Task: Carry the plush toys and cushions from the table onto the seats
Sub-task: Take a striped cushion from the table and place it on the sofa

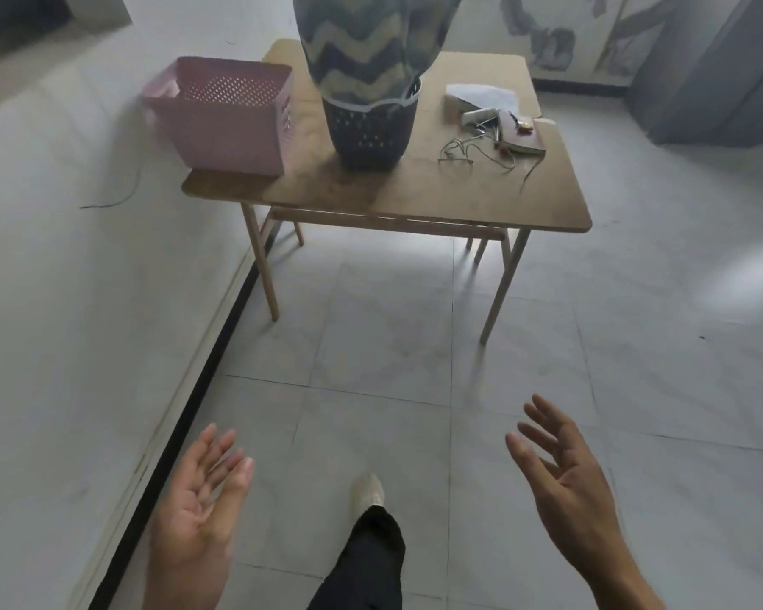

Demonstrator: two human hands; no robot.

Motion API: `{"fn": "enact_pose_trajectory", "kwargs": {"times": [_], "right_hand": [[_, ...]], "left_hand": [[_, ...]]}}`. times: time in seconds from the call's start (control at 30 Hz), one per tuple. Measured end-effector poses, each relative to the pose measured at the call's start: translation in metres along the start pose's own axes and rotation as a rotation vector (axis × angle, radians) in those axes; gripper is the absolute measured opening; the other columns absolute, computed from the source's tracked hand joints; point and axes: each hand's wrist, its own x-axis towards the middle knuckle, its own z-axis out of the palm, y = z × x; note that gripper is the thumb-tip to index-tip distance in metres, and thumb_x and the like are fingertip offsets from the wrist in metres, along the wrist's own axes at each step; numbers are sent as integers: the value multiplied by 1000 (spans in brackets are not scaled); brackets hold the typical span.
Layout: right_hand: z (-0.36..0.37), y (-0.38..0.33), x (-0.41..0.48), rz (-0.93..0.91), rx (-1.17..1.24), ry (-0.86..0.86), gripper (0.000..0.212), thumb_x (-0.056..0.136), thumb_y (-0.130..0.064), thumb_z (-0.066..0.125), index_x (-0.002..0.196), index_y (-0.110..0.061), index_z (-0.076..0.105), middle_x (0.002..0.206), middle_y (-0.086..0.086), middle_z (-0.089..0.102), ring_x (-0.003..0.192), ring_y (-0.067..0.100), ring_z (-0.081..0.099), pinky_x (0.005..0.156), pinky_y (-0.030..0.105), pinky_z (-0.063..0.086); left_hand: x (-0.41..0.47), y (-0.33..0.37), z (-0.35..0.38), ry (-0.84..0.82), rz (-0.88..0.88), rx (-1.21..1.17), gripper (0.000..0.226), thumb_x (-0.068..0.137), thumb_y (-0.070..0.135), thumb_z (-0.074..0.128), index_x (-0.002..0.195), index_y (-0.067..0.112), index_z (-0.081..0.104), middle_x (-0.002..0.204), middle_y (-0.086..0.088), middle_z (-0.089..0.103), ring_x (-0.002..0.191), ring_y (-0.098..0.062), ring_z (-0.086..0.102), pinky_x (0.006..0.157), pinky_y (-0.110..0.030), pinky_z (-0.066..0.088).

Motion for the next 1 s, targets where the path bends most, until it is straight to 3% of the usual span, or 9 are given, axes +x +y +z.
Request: {"fn": "enact_pose_trajectory", "kwargs": {"times": [0.17, 0.23, 0.37, 0.5, 0.63, 0.73, 0.8, 0.87, 1.0], "right_hand": [[24, -74, 146, -70, -15, 18, 70, 80, -45, 63, 146, -33, 43, 143, -12, 56, 122, 5, 60, 87, 13, 48], [30, -96, 194, -85, -27, 36, 71, 81, -45, 62, 148, -31, 43, 143, -13, 52, 122, 9, 59, 87, 13, 47], [44, -114, 288, -89, -37, 82, 69, 82, -48, 62, 147, -35, 43, 142, -19, 51, 117, -6, 57, 77, 1, 46], [73, -107, 390, -53, -2, 45, 69, 82, -46, 65, 146, -35, 45, 141, -18, 54, 114, -11, 58, 89, 14, 51], [102, -119, 503, -60, 13, -19, 73, 82, -47, 67, 149, -31, 44, 143, -15, 55, 114, -17, 57, 84, 10, 52], [126, -153, 583, -97, 56, -86, 68, 83, -46, 67, 146, -37, 43, 144, -14, 55, 121, -7, 58, 100, 34, 56], [147, -178, 630, -177, 45, -148, 63, 89, -45, 68, 146, -40, 42, 145, -17, 54, 125, -2, 58, 102, 41, 56], [172, -200, 668, -287, -17, -164, 65, 93, -46, 68, 151, -37, 39, 149, -18, 47, 134, 4, 52, 104, 44, 54], [216, -236, 708, -393, -108, -151, 84, 95, -50, 63, 161, -41, 12, 169, -18, 14, 156, 6, 15, 125, 45, 28]], "left_hand": [[137, 73, 73, -66, 43, -23, 49, 84, 12, 79, 124, 35, 60, 124, 9, 70, 111, 3, 68, 100, -32, 56], [184, 100, 99, -101, 65, 5, 53, 88, 18, 78, 135, 29, 57, 130, 7, 68, 112, 2, 67, 105, -38, 50], [275, 129, 149, -114, 97, 36, 61, 86, 22, 68, 145, 21, 52, 134, 7, 65, 119, -5, 66, 107, -41, 47], [362, 129, 203, -86, 97, 63, 52, 87, 17, 69, 136, 28, 55, 128, 12, 66, 121, -6, 63, 99, -24, 51], [445, 143, 263, -98, 45, 179, 47, 93, 15, 68, 130, 36, 49, 128, 18, 59, 122, -12, 58, 85, -15, 43], [518, 174, 301, -111, -15, 233, 61, 90, 30, 74, 143, 36, 43, 136, 12, 54, 124, -14, 54, 87, -24, 45], [573, 201, 322, -133, -10, 133, 64, 82, 32, 81, 137, 40, 47, 134, 13, 58, 121, -15, 59, 83, -26, 50], [632, 220, 337, -108, 2, 92, 83, 77, 41, 78, 148, 34, 37, 149, 3, 50, 134, -23, 52, 95, -37, 51], [728, 257, 357, -176, 32, -21, 126, 65, 76, 75, 161, 32, 7, 168, 2, 22, 148, -20, 32, 115, -49, 37]]}}
